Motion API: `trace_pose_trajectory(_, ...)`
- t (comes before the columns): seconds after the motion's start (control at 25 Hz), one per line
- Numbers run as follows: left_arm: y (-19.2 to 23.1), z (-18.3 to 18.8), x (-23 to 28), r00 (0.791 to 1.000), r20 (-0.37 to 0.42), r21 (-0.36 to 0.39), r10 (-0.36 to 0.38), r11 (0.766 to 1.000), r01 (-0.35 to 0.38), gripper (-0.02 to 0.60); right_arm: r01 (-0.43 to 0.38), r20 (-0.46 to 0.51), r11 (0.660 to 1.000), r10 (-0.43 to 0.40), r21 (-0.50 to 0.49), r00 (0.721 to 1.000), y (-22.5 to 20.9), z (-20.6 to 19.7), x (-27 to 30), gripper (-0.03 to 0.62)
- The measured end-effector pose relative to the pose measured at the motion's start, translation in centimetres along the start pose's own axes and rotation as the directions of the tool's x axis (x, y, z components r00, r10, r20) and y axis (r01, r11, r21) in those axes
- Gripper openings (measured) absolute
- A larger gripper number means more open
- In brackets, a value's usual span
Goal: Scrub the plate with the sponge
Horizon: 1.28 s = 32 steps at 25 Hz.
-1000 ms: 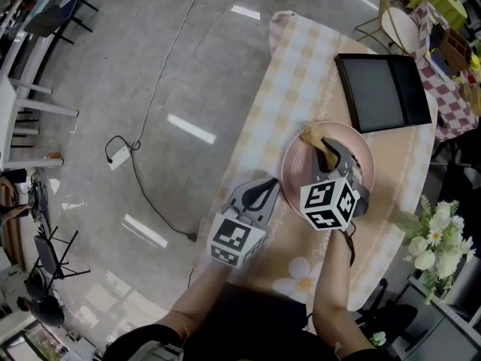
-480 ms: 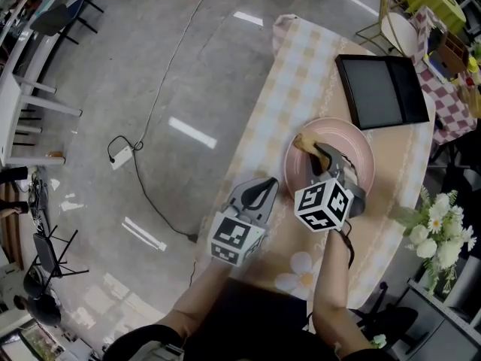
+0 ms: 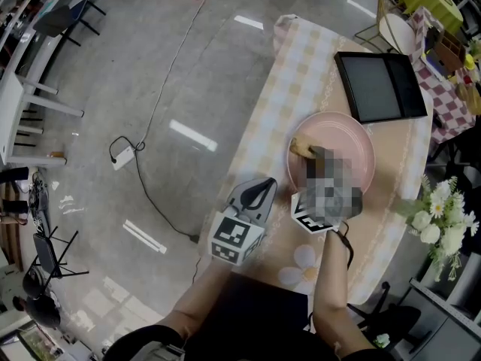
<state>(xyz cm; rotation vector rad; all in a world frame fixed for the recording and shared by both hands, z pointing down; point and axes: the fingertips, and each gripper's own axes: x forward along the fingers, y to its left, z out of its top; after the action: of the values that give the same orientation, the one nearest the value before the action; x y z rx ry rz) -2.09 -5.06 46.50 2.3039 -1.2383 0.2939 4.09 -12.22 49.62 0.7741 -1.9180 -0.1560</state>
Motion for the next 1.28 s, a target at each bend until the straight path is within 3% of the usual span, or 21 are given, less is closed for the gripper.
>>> trace_pose_trajectory(1.28,-1.7,-1.4,-2.5,1.000,-0.013,0.047,-0.007,0.999,0.008,0.014,-0.069,-0.016,0.998,0.069,0.004,0.998,4.4,-1.9,-3.4,0.069)
